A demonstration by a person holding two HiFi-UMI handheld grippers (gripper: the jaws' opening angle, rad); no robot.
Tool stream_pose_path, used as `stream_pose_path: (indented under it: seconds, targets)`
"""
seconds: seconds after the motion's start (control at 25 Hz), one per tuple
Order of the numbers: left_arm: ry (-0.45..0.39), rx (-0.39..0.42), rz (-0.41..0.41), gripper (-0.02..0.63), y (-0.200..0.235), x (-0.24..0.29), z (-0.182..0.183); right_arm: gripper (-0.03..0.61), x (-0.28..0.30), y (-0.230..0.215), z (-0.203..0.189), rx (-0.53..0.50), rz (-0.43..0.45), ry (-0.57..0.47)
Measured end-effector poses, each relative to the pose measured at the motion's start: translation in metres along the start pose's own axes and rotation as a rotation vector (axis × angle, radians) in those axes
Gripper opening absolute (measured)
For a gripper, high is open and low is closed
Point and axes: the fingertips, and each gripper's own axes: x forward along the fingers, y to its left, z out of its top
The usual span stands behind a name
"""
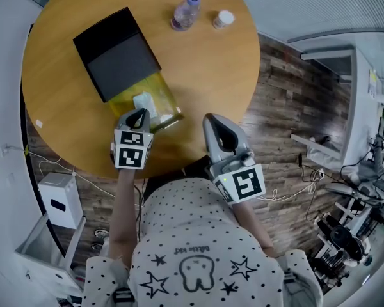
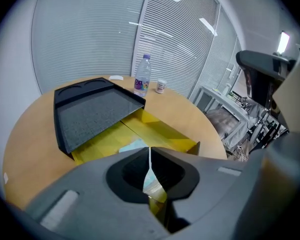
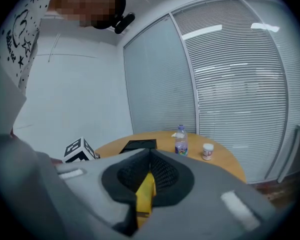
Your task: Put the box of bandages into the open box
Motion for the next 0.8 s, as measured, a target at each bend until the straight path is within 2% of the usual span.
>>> stream_pose_path:
  seconds: [0.32, 0.48, 0.68, 0.8]
  targets:
    - [-0.095, -0.021, 0.049, 0.009, 0.002, -0.021, 0.011, 0.005, -0.009, 0.008, 0.002, -0.01, 0.034, -0.017]
    - [-0.153, 0.039, 0.105, 0.009, 0.001, -0.038, 0.019, 0.005, -0.015, 0.014, 0.0, -0.014, 0.057, -0.026]
    - [-0.278, 0.051, 0.168, 0.011, -0.002, -0.062, 0.035, 0.005, -0.024, 0.02, -0.004, -0.02, 0.082, -0.037]
    - [-0.321, 0.061, 0.196, 0.011, -0.005, -0.074, 0.041, 0.005, -0.032, 0.025, -0.006, -0.021, 0.093, -0.044]
